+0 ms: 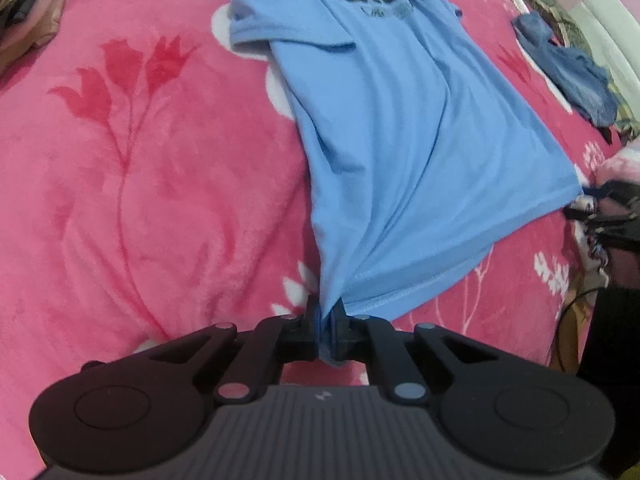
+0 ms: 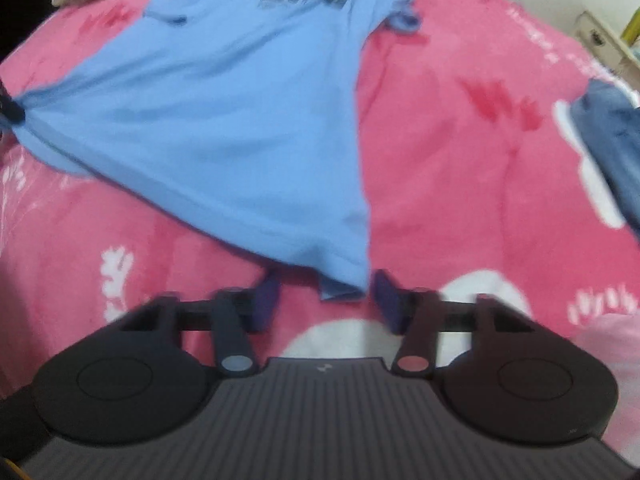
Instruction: Fold clothes
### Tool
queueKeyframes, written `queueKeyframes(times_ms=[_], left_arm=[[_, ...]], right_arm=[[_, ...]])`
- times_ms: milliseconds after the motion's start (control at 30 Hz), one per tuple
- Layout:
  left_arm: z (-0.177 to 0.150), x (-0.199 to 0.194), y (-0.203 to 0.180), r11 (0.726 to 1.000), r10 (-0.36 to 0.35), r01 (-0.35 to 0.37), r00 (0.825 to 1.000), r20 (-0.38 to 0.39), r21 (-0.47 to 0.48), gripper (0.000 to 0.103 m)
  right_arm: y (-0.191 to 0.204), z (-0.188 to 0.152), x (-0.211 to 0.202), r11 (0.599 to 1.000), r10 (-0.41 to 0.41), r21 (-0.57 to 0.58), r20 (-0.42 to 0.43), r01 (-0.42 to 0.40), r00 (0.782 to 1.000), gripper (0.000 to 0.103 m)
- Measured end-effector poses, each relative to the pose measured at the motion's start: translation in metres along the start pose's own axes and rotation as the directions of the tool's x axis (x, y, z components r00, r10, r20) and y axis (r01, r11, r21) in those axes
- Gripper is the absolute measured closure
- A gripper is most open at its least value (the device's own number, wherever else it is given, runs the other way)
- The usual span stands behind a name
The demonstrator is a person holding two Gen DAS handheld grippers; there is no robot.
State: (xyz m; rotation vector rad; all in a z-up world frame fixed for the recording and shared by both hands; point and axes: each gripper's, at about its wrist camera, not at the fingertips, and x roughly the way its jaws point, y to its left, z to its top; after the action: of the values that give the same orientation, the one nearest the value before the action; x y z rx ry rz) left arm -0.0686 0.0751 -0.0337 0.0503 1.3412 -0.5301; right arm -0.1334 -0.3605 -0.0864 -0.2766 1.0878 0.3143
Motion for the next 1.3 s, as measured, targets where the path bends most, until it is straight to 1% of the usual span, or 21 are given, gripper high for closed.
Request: queueKeyframes(times_ms=[67, 100, 167, 233, 300, 333, 400, 433, 467, 567, 667, 700, 767, 833, 867, 1000, 1067, 1133, 1167, 1200, 1300], left_arm=[[-0.002, -0.006, 0.001, 1.000, -0.002, 0.003, 1.000, 0.019, -0.013, 0.098], [-0.002, -0.009, 0.001, 1.000, -0.004, 0.004, 1.000, 0.029, -0.019, 0.098], [-0.004, -0.014, 0.002, 1.000, -0.007, 0.008, 0.999, 0.045, -0.030, 0.098], [-0.006, -0.016, 0.000, 0.999, -0.014, 0.016, 0.999, 0.050, -0.034, 0.098], [-0.008, -0.017, -0.001, 1.000, -0.016, 0.017, 0.999, 0.048, -0.026, 0.098], [-0.009, -0.015, -0.002, 1.000, -0.014, 0.015, 0.999, 0.047, -0.021, 0.098], [-0.009, -0.014, -0.003, 1.000, -0.010, 0.010, 0.999, 0.041, -0.013, 0.098], [-0.010, -0.012, -0.005, 1.000, -0.007, 0.008, 0.999, 0.039, -0.008, 0.098], [-0.010, -0.012, -0.006, 1.000, -0.008, 0.008, 0.999, 0.037, -0.003, 0.098], [-0.009, -0.012, -0.010, 1.000, 0.003, -0.004, 1.000, 0.030, 0.027, 0.098], [0.001, -0.013, -0.009, 1.000, 0.009, -0.010, 1.000, 0.020, 0.030, 0.098], [0.006, -0.014, -0.007, 1.000, 0.009, -0.010, 1.000, 0.017, 0.025, 0.098], [0.019, -0.013, -0.001, 1.000, -0.004, 0.004, 1.000, 0.003, 0.003, 0.098], [0.035, -0.010, 0.010, 0.999, -0.019, 0.018, 1.000, -0.005, -0.043, 0.098], [0.043, -0.008, 0.015, 0.998, -0.024, 0.024, 1.000, -0.005, -0.064, 0.098], [0.070, 0.006, 0.034, 0.992, -0.057, 0.055, 0.998, -0.021, -0.113, 0.097], [0.078, 0.012, 0.040, 0.989, -0.081, 0.077, 0.996, -0.033, -0.124, 0.093], [0.083, 0.014, 0.047, 0.986, -0.098, 0.093, 0.995, -0.034, -0.139, 0.080], [0.084, 0.014, 0.051, 0.984, -0.111, 0.106, 0.993, -0.031, -0.144, 0.079], [0.084, 0.013, 0.055, 0.981, -0.126, 0.121, 0.992, -0.024, -0.152, 0.077], [0.083, 0.006, 0.068, 0.972, -0.155, 0.152, 0.988, 0.001, -0.181, 0.064]], right_arm=[[0.003, 0.003, -0.007, 0.998, -0.046, -0.031, -0.001, 0.046, 0.999, 0.098], [0.005, 0.005, -0.011, 0.996, -0.070, -0.048, 0.001, 0.070, 0.998, 0.098], [0.010, 0.009, -0.022, 0.973, -0.187, -0.132, 0.021, 0.188, 0.982, 0.098], [0.016, 0.010, -0.034, 0.924, -0.296, -0.234, 0.061, 0.302, 0.953, 0.099], [0.024, 0.005, -0.041, 0.849, -0.380, -0.357, 0.101, 0.390, 0.919, 0.099], [0.030, 0.000, -0.042, 0.808, -0.405, -0.420, 0.113, 0.413, 0.907, 0.099], [0.038, -0.010, -0.039, 0.735, -0.433, -0.524, 0.126, 0.431, 0.893, 0.099], [0.042, -0.018, -0.036, 0.682, -0.447, -0.588, 0.135, 0.435, 0.884, 0.099], [0.043, -0.021, -0.035, 0.659, -0.438, -0.628, 0.128, 0.415, 0.890, 0.099], [0.042, -0.025, -0.036, 0.615, -0.390, -0.716, 0.089, 0.331, 0.917, 0.099], [0.029, 0.001, -0.037, 0.656, -0.308, -0.720, 0.017, 0.226, 0.951, 0.099], [0.019, 0.016, -0.037, 0.695, -0.261, -0.698, -0.021, 0.173, 0.965, 0.099], [-0.004, 0.056, -0.030, 0.800, -0.170, -0.595, -0.101, 0.078, 0.980, 0.099], [-0.020, 0.086, -0.019, 0.864, -0.095, -0.503, -0.157, 0.003, 0.983, 0.099], [-0.026, 0.096, -0.010, 0.882, -0.073, -0.470, -0.175, -0.018, 0.982, 0.099], [-0.045, 0.127, 0.028, 0.937, -0.004, -0.340, -0.236, -0.078, 0.972, 0.098], [-0.051, 0.129, 0.025, 0.952, 0.021, -0.296, -0.206, -0.083, 0.978, 0.096], [-0.056, 0.128, 0.019, 0.963, 0.045, -0.254, -0.168, -0.087, 0.985, 0.094], [-0.059, 0.128, 0.016, 0.968, 0.056, -0.234, -0.148, -0.090, 0.987, 0.089], [-0.061, 0.128, 0.013, 0.973, 0.067, -0.213, -0.128, -0.093, 0.990, 0.081], [-0.069, 0.127, 0.004, 0.983, 0.096, -0.151, -0.067, -0.105, 0.993, 0.067]])
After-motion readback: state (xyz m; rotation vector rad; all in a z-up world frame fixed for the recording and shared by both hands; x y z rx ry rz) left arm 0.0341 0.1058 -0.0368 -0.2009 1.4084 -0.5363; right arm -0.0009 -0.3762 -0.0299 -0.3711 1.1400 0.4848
